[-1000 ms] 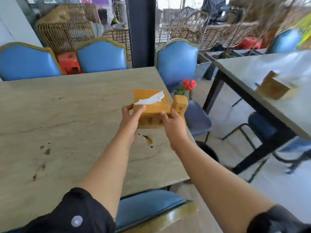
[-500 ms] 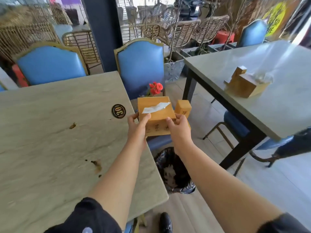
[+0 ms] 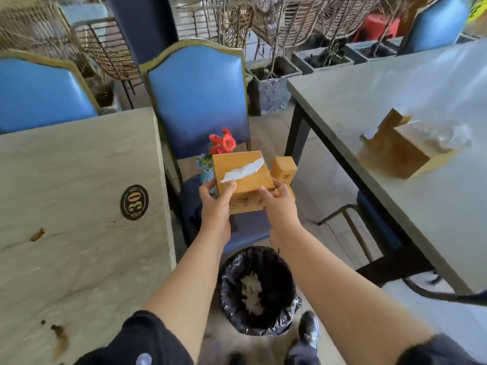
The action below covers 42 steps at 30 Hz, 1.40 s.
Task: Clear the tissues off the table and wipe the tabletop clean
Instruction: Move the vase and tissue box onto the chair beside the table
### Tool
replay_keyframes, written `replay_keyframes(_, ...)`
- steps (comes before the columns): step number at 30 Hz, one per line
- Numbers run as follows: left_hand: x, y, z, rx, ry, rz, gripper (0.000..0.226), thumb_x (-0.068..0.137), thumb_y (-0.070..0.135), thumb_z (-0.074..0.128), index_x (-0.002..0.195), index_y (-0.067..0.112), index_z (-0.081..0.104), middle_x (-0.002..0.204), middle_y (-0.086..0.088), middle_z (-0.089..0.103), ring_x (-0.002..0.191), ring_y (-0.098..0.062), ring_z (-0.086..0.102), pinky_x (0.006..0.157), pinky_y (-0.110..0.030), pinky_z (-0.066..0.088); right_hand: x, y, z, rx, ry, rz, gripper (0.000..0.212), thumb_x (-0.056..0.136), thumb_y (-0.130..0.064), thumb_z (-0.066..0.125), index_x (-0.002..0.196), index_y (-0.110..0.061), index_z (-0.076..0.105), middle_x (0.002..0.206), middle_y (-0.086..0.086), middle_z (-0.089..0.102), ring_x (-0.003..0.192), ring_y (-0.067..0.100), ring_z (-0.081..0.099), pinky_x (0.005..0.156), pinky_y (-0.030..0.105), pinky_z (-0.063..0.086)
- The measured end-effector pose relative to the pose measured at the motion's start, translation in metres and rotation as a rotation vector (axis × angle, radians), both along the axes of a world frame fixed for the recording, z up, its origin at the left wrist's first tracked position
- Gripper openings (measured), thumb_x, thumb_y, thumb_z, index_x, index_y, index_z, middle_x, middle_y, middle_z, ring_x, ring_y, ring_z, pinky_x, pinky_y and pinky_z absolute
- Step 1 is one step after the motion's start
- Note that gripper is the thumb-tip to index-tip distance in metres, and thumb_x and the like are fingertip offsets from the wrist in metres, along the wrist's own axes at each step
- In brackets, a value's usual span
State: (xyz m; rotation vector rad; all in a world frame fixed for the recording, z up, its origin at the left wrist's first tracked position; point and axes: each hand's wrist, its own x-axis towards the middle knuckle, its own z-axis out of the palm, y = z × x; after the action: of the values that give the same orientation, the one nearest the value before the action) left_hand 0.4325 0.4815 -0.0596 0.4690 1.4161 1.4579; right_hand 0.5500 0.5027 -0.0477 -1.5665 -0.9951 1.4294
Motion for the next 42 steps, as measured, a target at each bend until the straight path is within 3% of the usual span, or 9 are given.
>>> replay_keyframes(8, 0.038, 0.090, -0.092, -0.198, 0.012, 0.020, 0.092, 0.060, 0.059, 0.080, 0.133, 0.065, 0.025, 0.138, 0.014, 0.052, 0.123, -0.014, 0.054, 0.105, -0.044, 0.041, 0.039, 0.124, -0.084, -0.083, -0.017, 0.171, 0.028, 0.097, -0.031, 0.054, 0.125, -0.033, 0.050, 0.111, -0.002, 0.057, 0.107, 0.022, 0.057, 0.078, 0.029, 0.047)
replay_keyframes(16, 0.064, 0.138, -0.188, -0.263, -0.057, 0.195, 0.081, 0.084, 0.038, 0.071, 0.144, 0.052, 0.019, 0.141, 0.017, 0.048, 0.125, -0.012, 0.052, 0.102, -0.040, 0.040, 0.038, 0.200, -0.187, -0.209, -0.034, 0.335, 0.031, 0.096, -0.019, 0.051, 0.126, -0.029, 0.051, 0.124, 0.000, 0.056, 0.111, 0.020, 0.053, 0.084, 0.031, 0.045)
replay_keyframes(20, 0.074, 0.151, -0.231, -0.365, -0.048, 0.335, 0.092, 0.069, 0.045, 0.079, 0.138, 0.056, 0.019, 0.140, 0.013, 0.046, 0.122, -0.016, 0.053, 0.103, -0.048, 0.045, 0.034, 0.222, -0.234, -0.249, -0.036, 0.370, 0.030, 0.092, -0.009, 0.051, 0.113, -0.030, 0.051, 0.117, 0.001, 0.058, 0.106, 0.018, 0.055, 0.086, 0.033, 0.047)
replay_keyframes(24, 0.089, 0.159, -0.253, -0.431, -0.008, 0.422, 0.096, 0.081, 0.024, 0.077, 0.145, 0.041, 0.009, 0.141, 0.002, 0.041, 0.117, -0.018, 0.051, 0.095, -0.038, 0.048, 0.035, 0.233, -0.262, -0.227, -0.028, 0.415, 0.032, 0.088, -0.002, 0.045, 0.110, -0.023, 0.054, 0.106, 0.002, 0.059, 0.096, 0.017, 0.055, 0.075, 0.029, 0.046)
replay_keyframes(31, 0.103, 0.168, -0.245, -0.555, 0.072, 0.445, 0.080, 0.091, 0.026, 0.063, 0.147, 0.030, 0.007, 0.136, -0.005, 0.044, 0.100, -0.017, 0.050, 0.083, -0.033, 0.042, 0.028, 0.233, -0.262, -0.188, -0.014, 0.381, 0.036, 0.096, -0.006, 0.043, 0.124, -0.026, 0.049, 0.098, -0.013, 0.056, 0.089, 0.003, 0.055, 0.070, 0.019, 0.045)
replay_keyframes(34, 0.081, 0.170, -0.232, -0.567, 0.169, 0.593, 0.068, 0.095, 0.028, 0.056, 0.149, 0.025, 0.015, 0.152, -0.007, 0.024, 0.117, -0.017, 0.044, 0.092, -0.035, 0.041, 0.024, 0.208, -0.261, -0.237, -0.012, 0.275, 0.050, 0.097, -0.014, 0.051, 0.141, -0.032, 0.035, 0.120, -0.019, 0.050, 0.108, -0.001, 0.051, 0.088, 0.022, 0.047)
replay_keyframes(37, 0.043, 0.169, -0.236, -0.558, 0.450, 0.368, 0.054, 0.098, 0.034, 0.049, 0.148, 0.022, 0.031, 0.153, -0.002, 0.033, 0.137, -0.019, 0.037, 0.110, -0.038, 0.035, 0.019, 0.177, -0.266, -0.247, -0.070, 0.347, 0.070, 0.090, -0.019, 0.063, 0.149, -0.031, 0.025, 0.145, -0.005, 0.042, 0.131, 0.013, 0.043, 0.107, 0.041, 0.043)
replay_keyframes(39, 0.025, 0.166, -0.239, -0.579, 0.529, 0.159, 0.044, 0.098, 0.036, 0.047, 0.141, 0.026, 0.044, 0.142, 0.002, 0.050, 0.129, -0.018, 0.046, 0.106, -0.039, 0.040, 0.017, 0.173, -0.267, -0.215, -0.096, 0.377, 0.077, 0.087, -0.016, 0.065, 0.150, -0.033, 0.022, 0.145, -0.005, 0.042, 0.132, 0.015, 0.043, 0.107, 0.044, 0.043)
replay_keyframes(42, 0.019, 0.159, -0.241, -0.591, 0.537, 0.109, 0.035, 0.096, 0.032, 0.052, 0.130, 0.026, 0.055, 0.122, 0.006, 0.062, 0.113, -0.017, 0.056, 0.096, -0.037, 0.046, 0.018, 0.187, -0.266, -0.206, -0.084, 0.377, 0.072, 0.091, -0.005, 0.057, 0.150, -0.031, 0.025, 0.142, -0.007, 0.045, 0.128, 0.014, 0.046, 0.104, 0.038, 0.044)
